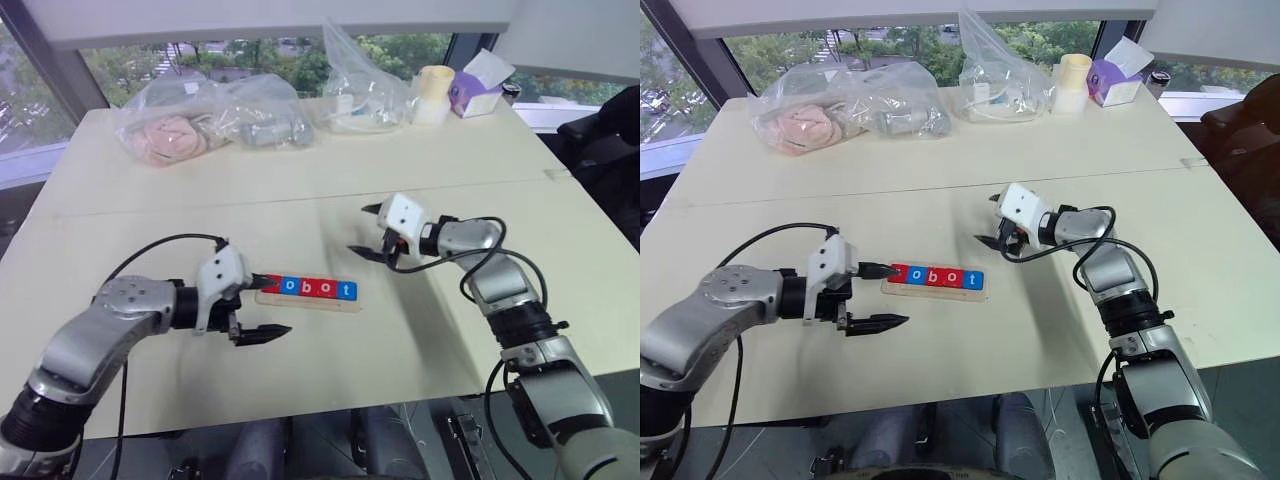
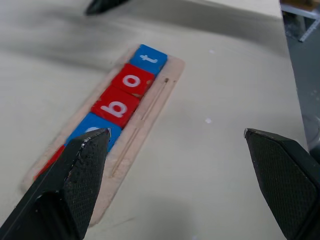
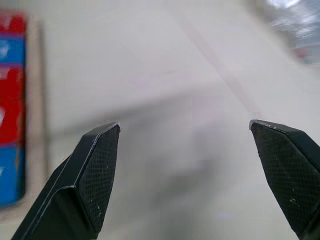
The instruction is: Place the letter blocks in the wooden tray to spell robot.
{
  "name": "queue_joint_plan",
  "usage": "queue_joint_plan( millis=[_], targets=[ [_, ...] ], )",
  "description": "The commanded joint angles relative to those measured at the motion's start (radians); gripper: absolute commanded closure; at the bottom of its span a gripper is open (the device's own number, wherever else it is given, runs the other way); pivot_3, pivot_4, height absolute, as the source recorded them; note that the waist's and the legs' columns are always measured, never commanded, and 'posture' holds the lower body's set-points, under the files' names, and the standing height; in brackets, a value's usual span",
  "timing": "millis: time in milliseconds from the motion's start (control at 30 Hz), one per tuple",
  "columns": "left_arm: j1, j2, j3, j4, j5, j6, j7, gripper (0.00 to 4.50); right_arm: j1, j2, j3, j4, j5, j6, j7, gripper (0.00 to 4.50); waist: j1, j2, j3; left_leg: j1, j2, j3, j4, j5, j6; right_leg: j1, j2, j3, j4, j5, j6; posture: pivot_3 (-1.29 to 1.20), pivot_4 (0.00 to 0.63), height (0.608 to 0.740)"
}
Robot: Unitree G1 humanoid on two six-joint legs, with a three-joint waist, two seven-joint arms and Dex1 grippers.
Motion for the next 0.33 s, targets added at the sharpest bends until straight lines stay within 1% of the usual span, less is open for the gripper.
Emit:
queue_joint_plan(
  millis=[33, 100, 167, 267, 300, 333],
  targets=[
    [0.093, 0.052, 0.171, -0.011, -0.041, 0.025, -0.006, 0.0, 0.144, -0.075, -0.1, -0.316, 0.16, 0.266, 0.029, 0.29, 0.002, 0.0, 0.0, 0.0, 0.0, 0.0, 0.0, 0.0, 0.0, 0.0, 0.0, 0.0, 0.0, 0.0, 0.0, 0.0, 0.15, 0.74],
    [0.182, 0.064, 0.263, -0.038, -0.069, 0.041, -0.012, 0.0, 0.289, -0.137, -0.152, -0.523, 0.277, 0.447, 0.043, 0.29, 0.003, 0.0, 0.0, 0.0, 0.002, 0.0, 0.0, 0.0, 0.001, 0.0, -0.001, 0.0, 0.0, -0.001, 0.0, 0.0, 0.15, 0.74],
    [0.266, 0.062, 0.328, -0.072, -0.087, 0.053, -0.01, 0.0, 0.422, -0.191, -0.196, -0.691, 0.368, 0.579, 0.043, 0.29, 0.003, 0.0, 0.0, 0.0, 0.002, 0.0, 0.0, -0.001, 0.001, 0.0, -0.002, 0.0, 0.0, -0.001, 0.0, 0.0, 0.15, 0.74],
    [0.344, 0.031, 0.397, -0.087, -0.124, 0.082, 0.023, 0.0, 0.548, -0.239, -0.251, -0.827, 0.454, 0.696, 0.018, 0.29, 0.001, 0.0, 0.0, 0.002, 0.003, 0.0, 0.001, -0.001, 0.0, 0.002, -0.003, 0.0, -0.001, -0.001, 0.0, 0.0, 0.15, 0.74],
    [0.366, 0.014, 0.413, -0.077, -0.12, 0.08, 0.04, 0.0, 0.582, -0.248, -0.272, -0.851, 0.478, 0.73, 0.008, 0.29, 0.001, 0.0, -0.001, 0.002, 0.004, 0.0, 0.001, -0.002, -0.002, 0.002, -0.003, 0.0, -0.002, -0.003, 0.003, 0.0, 0.15, 0.74],
    [0.396, 0.008, 0.415, -0.068, -0.085, 0.046, 0.047, 0.0, 0.609, -0.257, -0.287, -0.864, 0.492, 0.749, 0.0, 0.29, 0.001, 0.0, -0.001, 0.002, 0.006, 0.0, 0.001, -0.003, -0.004, 0.002, -0.004, 0.0, -0.002, -0.003, 0.003, 0.0, 0.15, 0.74]
  ],
)
